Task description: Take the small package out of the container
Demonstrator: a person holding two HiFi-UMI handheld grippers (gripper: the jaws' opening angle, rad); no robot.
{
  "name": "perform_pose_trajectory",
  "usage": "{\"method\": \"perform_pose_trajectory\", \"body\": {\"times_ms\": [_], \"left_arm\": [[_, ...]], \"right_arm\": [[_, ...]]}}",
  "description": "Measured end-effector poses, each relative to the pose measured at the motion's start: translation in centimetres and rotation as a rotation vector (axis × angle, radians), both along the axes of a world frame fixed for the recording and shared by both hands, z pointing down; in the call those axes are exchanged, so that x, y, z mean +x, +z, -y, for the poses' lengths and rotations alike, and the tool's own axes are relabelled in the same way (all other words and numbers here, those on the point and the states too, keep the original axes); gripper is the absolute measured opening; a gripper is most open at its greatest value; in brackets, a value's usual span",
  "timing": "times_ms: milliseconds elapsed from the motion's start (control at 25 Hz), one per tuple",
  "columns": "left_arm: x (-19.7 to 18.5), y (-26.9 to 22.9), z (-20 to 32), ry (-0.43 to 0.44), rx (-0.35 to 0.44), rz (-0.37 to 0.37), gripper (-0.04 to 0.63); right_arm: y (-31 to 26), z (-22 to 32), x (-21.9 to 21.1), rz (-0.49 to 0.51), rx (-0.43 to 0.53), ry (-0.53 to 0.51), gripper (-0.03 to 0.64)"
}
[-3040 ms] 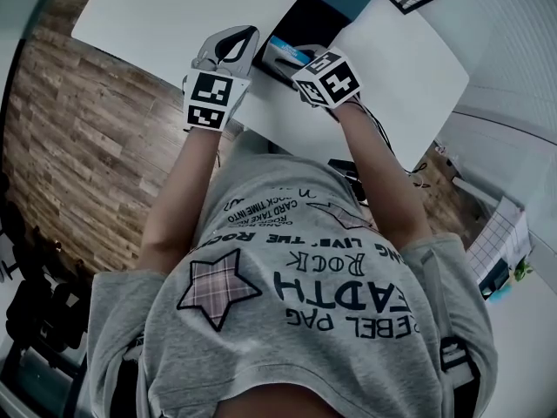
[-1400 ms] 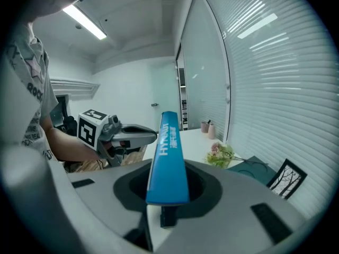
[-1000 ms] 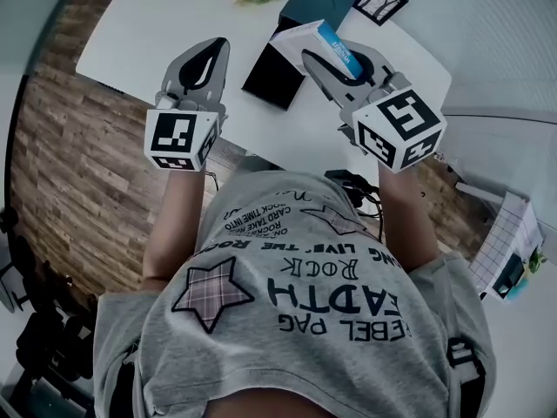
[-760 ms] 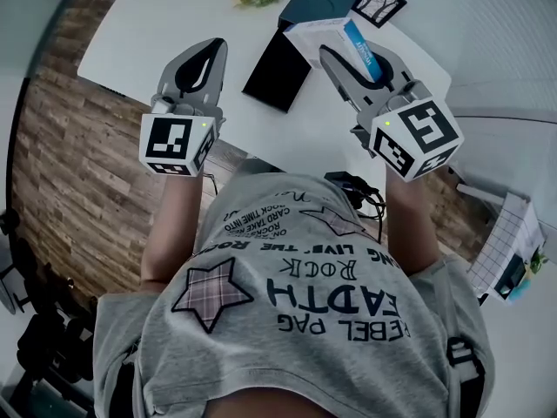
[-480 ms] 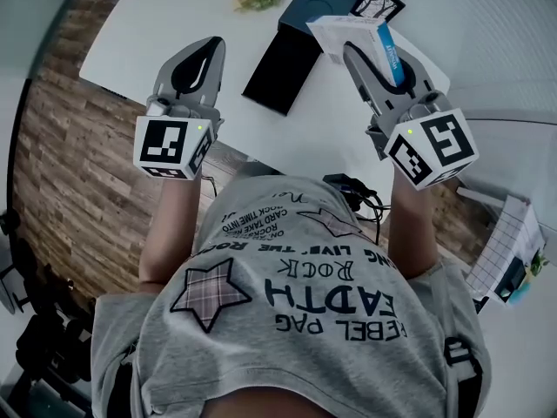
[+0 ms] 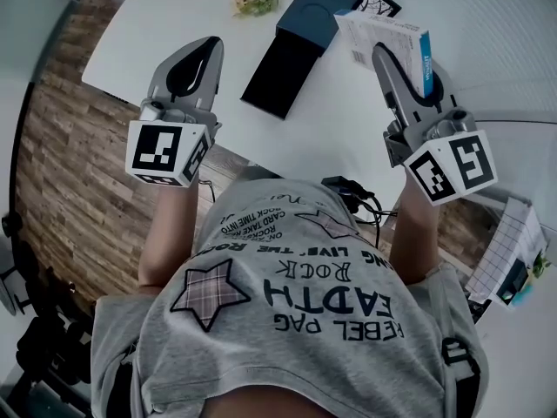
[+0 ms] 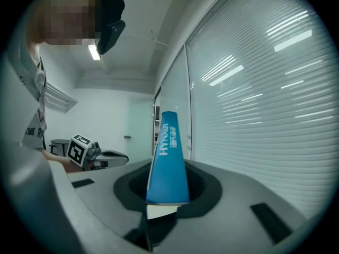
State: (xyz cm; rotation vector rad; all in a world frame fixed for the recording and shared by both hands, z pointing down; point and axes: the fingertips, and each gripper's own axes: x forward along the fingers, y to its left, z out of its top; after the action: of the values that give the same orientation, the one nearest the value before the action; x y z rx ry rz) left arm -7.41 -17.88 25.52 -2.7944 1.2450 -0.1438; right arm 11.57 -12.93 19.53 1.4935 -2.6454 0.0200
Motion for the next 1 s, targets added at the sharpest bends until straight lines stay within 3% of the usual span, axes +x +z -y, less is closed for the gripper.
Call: {"method": "perform_pose_trajectory", "body": {"times_ms": [480, 1000], "left_arm": [[0.4, -1.3, -0.3, 0.003, 0.020, -0.027, 0.011], [0.5, -2.5, -0.5, -0.008, 0.024, -0.061, 0.011]], "right_arm": [[-1.8, -1.7, 0.9, -0.022, 0.013, -0.011, 0.087], [-0.7, -2.0, 2.5, 0.015, 0.022, 0.072, 0.087]]}}
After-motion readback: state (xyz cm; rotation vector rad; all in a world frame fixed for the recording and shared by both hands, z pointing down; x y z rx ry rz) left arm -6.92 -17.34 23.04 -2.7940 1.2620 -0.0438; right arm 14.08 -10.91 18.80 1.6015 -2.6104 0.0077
